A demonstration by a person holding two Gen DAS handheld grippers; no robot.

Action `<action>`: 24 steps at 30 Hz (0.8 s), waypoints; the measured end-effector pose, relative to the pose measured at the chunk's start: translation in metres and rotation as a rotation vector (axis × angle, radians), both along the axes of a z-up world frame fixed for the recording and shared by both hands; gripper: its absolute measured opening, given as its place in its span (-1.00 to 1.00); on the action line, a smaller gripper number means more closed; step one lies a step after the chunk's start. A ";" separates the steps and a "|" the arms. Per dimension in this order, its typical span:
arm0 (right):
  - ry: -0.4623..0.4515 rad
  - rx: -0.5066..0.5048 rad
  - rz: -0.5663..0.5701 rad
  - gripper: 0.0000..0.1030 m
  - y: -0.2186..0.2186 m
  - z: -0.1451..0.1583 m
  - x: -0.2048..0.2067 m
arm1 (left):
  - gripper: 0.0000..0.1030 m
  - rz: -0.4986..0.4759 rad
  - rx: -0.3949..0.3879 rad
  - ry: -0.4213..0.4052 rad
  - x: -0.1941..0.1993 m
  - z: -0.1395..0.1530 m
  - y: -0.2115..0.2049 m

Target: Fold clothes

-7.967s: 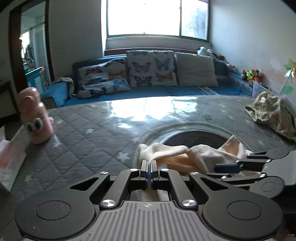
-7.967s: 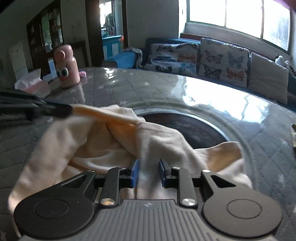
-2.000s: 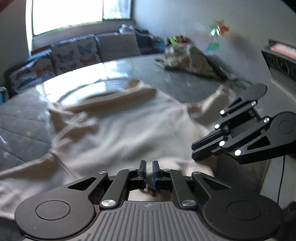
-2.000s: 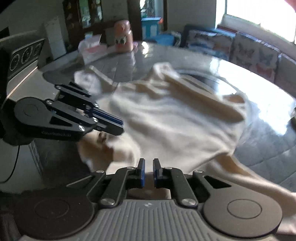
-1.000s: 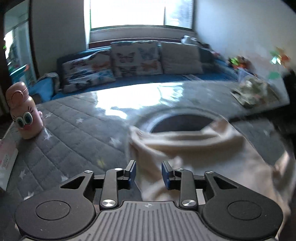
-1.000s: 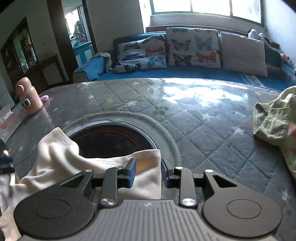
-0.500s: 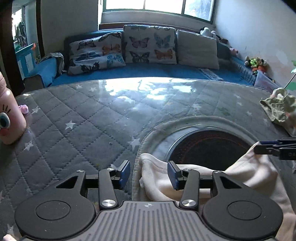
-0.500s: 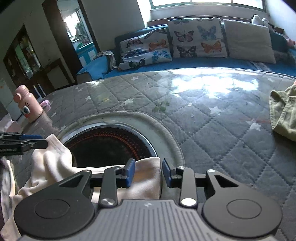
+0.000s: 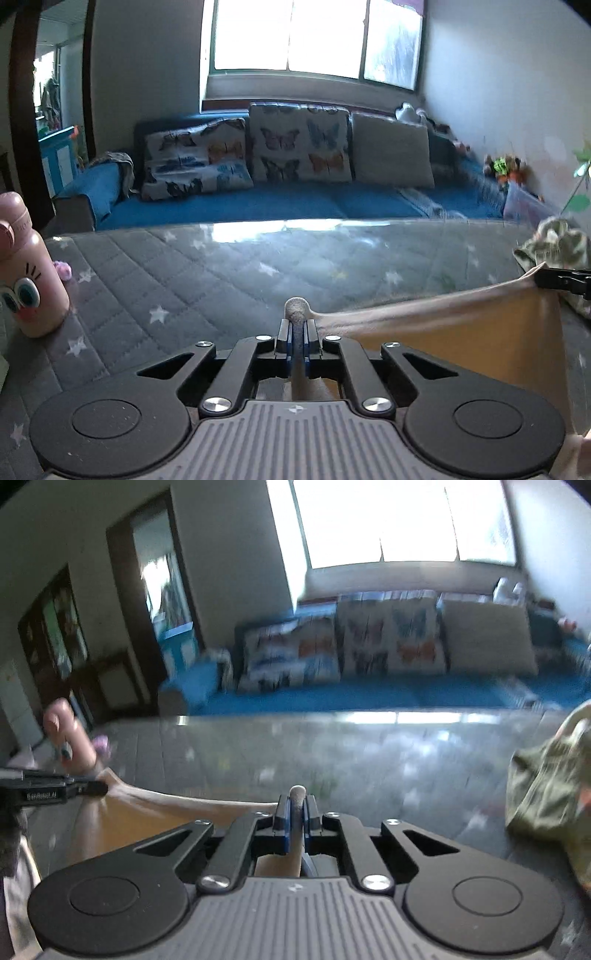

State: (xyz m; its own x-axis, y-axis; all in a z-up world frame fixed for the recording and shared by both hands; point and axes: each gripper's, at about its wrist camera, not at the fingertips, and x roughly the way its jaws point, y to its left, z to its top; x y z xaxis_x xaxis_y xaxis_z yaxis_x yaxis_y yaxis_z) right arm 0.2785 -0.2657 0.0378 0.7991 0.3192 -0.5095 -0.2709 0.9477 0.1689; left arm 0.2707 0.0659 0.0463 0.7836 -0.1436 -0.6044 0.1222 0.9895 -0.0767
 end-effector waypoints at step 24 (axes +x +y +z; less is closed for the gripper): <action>0.136 -0.088 0.032 -0.47 0.017 -0.038 0.017 | -0.23 0.008 0.116 0.057 0.022 -0.031 -0.021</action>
